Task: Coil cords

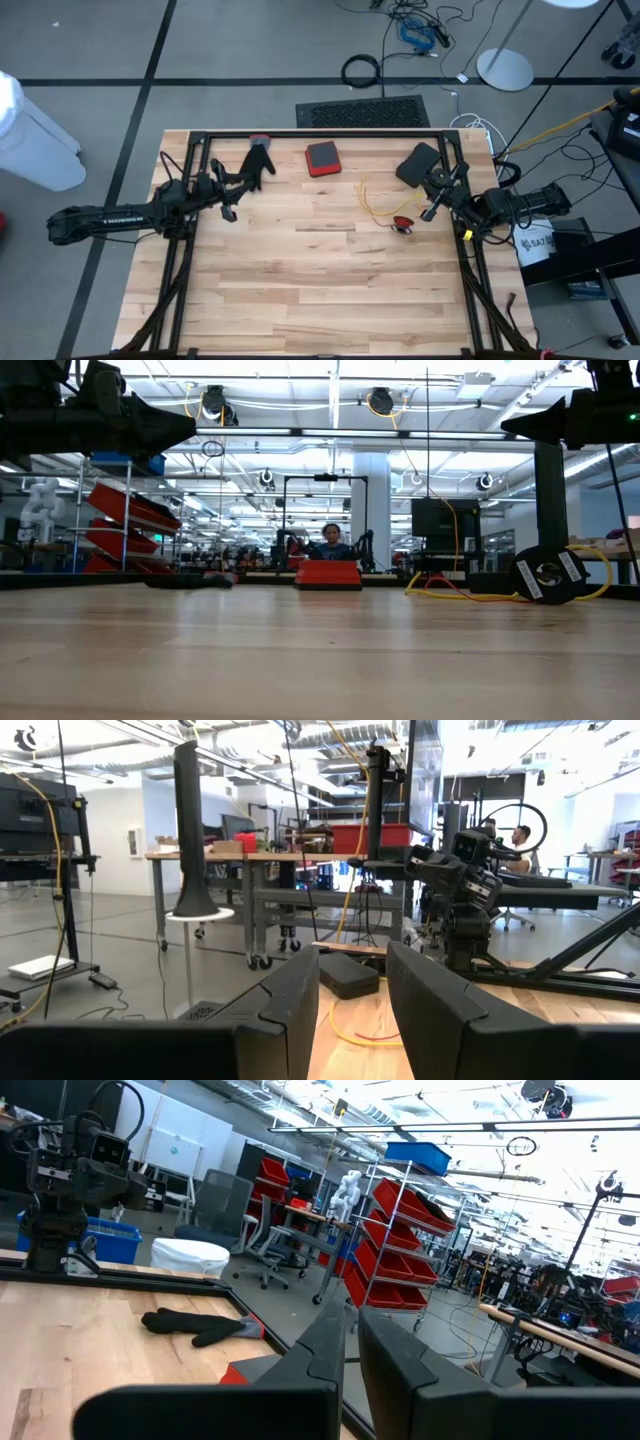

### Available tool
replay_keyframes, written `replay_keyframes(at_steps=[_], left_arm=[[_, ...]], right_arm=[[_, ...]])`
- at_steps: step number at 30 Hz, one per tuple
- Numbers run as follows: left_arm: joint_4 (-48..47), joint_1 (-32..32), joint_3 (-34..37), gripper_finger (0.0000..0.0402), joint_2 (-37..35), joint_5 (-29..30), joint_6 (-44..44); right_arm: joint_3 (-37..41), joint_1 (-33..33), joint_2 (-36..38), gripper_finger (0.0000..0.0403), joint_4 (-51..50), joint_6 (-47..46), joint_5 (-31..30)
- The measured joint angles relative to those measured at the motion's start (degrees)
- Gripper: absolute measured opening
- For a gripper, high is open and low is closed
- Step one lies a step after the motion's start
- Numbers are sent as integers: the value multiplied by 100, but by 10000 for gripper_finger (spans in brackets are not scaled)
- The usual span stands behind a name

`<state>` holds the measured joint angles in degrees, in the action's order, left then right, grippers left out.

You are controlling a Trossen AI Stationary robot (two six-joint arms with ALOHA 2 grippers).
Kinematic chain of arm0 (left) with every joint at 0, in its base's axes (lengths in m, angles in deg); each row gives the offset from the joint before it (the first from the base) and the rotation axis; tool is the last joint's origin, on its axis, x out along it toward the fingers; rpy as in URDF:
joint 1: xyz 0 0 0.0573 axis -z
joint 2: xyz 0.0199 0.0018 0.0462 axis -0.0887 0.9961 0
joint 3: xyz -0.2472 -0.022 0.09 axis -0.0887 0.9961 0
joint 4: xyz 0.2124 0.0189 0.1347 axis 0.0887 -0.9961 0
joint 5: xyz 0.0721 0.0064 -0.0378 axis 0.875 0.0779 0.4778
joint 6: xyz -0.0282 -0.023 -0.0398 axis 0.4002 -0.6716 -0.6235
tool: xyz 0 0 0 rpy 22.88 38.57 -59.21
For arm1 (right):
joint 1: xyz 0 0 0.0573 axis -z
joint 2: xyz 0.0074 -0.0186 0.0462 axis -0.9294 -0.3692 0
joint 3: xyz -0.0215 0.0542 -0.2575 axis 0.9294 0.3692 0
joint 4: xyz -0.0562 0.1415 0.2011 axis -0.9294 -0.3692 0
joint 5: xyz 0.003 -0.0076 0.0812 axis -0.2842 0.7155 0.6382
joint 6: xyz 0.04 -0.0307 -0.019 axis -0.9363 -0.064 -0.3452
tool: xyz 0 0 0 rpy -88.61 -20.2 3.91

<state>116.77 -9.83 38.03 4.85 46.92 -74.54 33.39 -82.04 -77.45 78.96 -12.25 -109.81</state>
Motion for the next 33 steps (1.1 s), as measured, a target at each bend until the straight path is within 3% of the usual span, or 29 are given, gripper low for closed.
replay_keyframes(at_steps=[28,33], left_arm=[[0,0,1,127,0,1,-1],[0,0,0,127,0,1,-1]], right_arm=[[0,1,1,22,7,-3,0],[0,1,1,22,13,-774,2]])
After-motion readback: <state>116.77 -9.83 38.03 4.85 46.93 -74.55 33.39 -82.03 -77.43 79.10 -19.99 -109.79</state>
